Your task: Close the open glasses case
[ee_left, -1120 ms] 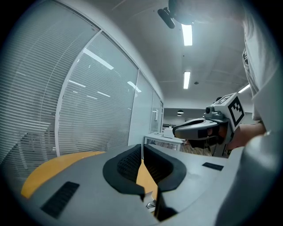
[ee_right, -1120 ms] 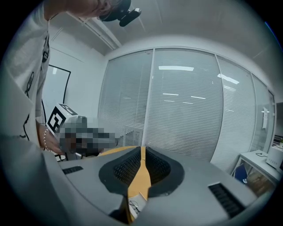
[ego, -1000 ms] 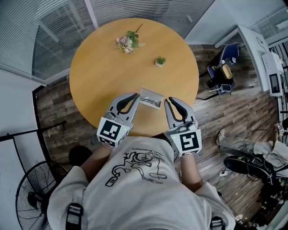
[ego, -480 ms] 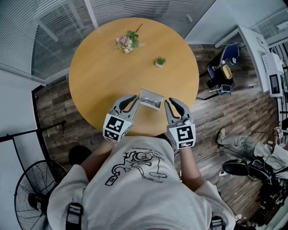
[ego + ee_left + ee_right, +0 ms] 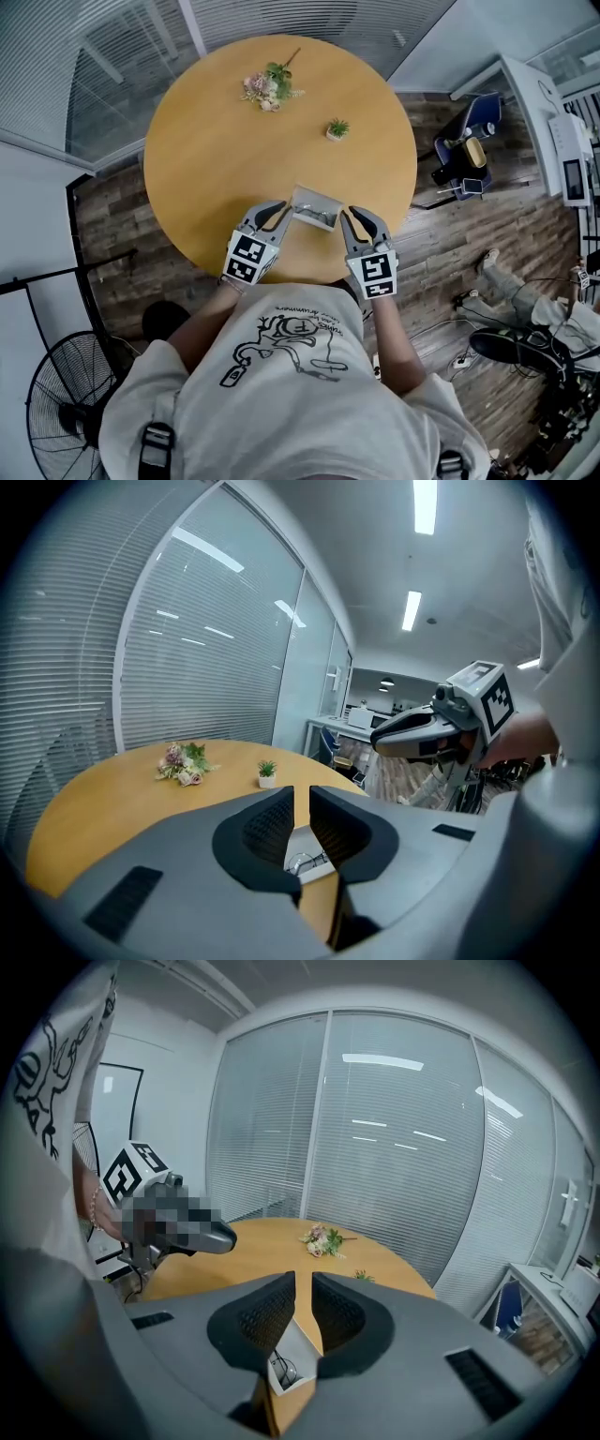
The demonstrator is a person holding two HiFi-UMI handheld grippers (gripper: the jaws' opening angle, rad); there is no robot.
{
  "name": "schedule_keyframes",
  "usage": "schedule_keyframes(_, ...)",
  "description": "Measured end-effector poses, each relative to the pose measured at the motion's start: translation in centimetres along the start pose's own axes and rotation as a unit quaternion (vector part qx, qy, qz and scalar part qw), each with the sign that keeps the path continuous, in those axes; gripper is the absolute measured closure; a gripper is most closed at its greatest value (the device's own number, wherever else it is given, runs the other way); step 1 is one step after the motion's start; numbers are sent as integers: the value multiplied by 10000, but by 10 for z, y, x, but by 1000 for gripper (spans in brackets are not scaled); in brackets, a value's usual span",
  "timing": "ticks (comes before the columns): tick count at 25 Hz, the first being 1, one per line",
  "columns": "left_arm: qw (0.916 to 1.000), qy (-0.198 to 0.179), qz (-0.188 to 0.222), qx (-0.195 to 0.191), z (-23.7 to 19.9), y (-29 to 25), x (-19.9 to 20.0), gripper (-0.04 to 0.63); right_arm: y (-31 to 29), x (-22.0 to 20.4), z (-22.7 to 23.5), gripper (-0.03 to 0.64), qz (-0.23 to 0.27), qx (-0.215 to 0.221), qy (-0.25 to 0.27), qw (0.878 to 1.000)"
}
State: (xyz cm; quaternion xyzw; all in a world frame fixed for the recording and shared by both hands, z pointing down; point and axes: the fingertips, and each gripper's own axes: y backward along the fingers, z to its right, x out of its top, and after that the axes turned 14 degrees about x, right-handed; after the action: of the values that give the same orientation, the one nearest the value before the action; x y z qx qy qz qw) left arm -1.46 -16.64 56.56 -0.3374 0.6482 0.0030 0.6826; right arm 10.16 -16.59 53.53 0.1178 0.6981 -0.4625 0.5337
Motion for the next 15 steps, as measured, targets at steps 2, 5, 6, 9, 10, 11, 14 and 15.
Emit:
schedule_keyframes(2,9999,-24,-105,-14,0,-5,-11,535,-7,-10,1,552,-109,23,29,9999)
schedule_keyframes(5,9997,-80,-218,-32,-1,-15,-24,535,-16,-23,7,551,-252,43,65,9997)
schedule_keyframes(6,9996,-102,-247,-35,-2,-18,-28,535,-18,-27,8,551,-293,48,74,9995)
schedule_keyframes(9,9991,-177,-380,-50,-2,-25,-43,535,-23,-37,12,551,-389,67,80,9992)
schedule_keyframes(10,9989,-212,-415,-55,-2,-28,-49,535,-24,-40,13,551,-422,70,80,9991)
schedule_keyframes(11,9987,-250,-438,-54,-2,-30,-55,535,-26,-43,14,551,-456,74,80,9989)
schedule_keyframes(14,9978,-351,-557,-50,-4,-37,-68,535,-31,-53,18,549,-560,95,80,9984)
schedule_keyframes(15,9974,-378,-610,-47,-5,-40,-71,535,-32,-56,20,549,-595,106,87,9981)
